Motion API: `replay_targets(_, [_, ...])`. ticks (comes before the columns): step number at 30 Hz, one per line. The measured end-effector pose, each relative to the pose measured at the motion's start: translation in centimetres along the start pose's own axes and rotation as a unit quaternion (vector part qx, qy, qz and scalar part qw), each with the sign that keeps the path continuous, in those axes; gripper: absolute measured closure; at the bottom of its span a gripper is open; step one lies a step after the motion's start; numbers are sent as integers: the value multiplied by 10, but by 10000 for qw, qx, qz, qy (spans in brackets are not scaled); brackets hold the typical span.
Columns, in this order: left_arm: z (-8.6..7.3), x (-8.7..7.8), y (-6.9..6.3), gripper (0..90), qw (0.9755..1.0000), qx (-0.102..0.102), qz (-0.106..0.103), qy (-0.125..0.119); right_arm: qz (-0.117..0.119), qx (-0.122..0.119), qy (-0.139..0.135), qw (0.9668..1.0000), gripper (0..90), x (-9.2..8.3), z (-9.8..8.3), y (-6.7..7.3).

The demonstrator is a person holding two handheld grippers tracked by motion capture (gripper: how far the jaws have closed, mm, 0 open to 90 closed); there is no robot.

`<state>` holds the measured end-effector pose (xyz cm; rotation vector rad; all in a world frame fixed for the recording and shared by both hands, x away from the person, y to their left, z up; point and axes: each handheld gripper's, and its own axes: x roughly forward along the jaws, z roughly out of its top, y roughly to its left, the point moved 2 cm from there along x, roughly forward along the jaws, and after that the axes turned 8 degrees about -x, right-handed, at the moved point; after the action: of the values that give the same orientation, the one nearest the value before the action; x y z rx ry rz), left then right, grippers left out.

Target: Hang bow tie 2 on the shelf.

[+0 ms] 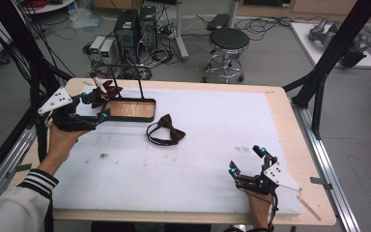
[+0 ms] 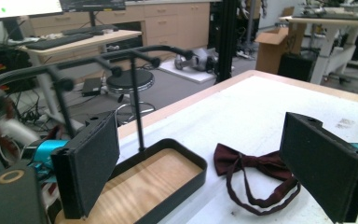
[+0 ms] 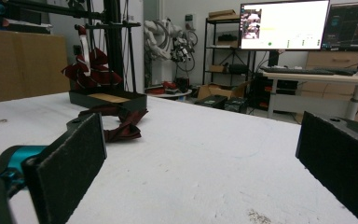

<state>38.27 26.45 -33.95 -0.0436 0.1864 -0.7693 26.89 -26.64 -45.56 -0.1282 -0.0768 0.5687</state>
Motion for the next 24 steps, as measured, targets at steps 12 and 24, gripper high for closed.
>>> replay_targets(12, [5,40,-41,126,9982,246,-131,534,-9,0,-29,10000,7,0,0,-1])
replay_targets(24, [-2,78,-77,127,9944,258,-360,957,-27,45,-53,10000,8,-1,0,-2])
